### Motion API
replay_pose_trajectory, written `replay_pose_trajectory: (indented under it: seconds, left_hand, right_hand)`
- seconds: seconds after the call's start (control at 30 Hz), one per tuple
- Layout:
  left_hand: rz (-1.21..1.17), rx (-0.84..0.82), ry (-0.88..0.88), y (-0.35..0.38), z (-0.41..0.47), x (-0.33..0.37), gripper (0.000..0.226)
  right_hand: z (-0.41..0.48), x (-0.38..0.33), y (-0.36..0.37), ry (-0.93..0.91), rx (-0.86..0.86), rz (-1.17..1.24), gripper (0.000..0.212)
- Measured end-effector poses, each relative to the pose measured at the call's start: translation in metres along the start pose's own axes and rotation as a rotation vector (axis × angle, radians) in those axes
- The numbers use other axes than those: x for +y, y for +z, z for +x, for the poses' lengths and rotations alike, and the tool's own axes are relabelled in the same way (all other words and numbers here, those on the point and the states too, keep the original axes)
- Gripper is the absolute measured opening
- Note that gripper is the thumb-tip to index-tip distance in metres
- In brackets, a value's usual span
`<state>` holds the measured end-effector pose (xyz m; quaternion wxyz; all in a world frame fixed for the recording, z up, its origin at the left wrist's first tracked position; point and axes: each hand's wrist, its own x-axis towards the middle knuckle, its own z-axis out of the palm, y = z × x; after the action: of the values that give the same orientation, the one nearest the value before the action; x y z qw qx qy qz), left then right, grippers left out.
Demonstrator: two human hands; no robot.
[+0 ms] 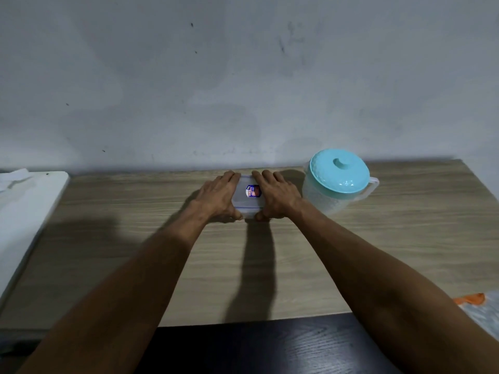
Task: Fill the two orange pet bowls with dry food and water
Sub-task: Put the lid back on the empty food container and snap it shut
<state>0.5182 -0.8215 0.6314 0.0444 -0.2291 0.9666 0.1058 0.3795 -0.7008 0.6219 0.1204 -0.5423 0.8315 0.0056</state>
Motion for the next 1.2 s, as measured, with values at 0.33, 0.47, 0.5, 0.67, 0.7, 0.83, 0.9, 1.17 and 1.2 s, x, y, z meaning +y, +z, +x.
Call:
replay_pose_trajectory:
  seconds: [0.33,0.47,0.5,0.67,0.7,0.83,0.9,1.17,1.2]
  left_hand:
    - [-0.046,-0.047,-0.026,-0.005,0.0,0.001,0.119]
    - [-0.078,-0.05,-0.028,-0.006,-0.003,0.003,0.123]
    - [-0.094,-0.051,-0.033,-0.007,-0.005,0.003,0.124]
    - [-0.44,0.023,-0.148,-0.002,-0.018,0.004,0.118]
    - [-0.514,0.092,-0.204,0.0,-0.022,0.007,0.106]
    - [-0.611,0.185,-0.452,0.009,-0.029,0.02,0.065]
    - [-0.683,0.226,-0.494,0.017,-0.027,0.025,0.054]
    - [-0.784,0.35,-0.547,0.025,-0.028,0.033,0.042]
    - [-0.788,0.35,-0.545,0.026,-0.027,0.032,0.041]
  right_hand:
    - [0.008,-0.002,-0.005,0.009,-0.066,0.027,0.126]
    - [-0.008,-0.004,-0.001,0.11,-0.043,0.249,0.127]
    - [-0.014,-0.005,0.001,0.157,0.0,0.351,0.12]
    - [-0.032,-0.011,0.016,0.328,0.261,0.63,0.068]
    - [-0.032,-0.012,0.018,0.343,0.271,0.65,0.065]
    - [-0.03,-0.018,0.025,0.414,0.354,0.752,0.061]
    - [-0.029,-0.02,0.029,0.447,0.396,0.808,0.056]
    - [-0.029,-0.02,0.033,0.456,0.488,0.865,0.049]
    - [-0.029,-0.021,0.032,0.459,0.487,0.873,0.049]
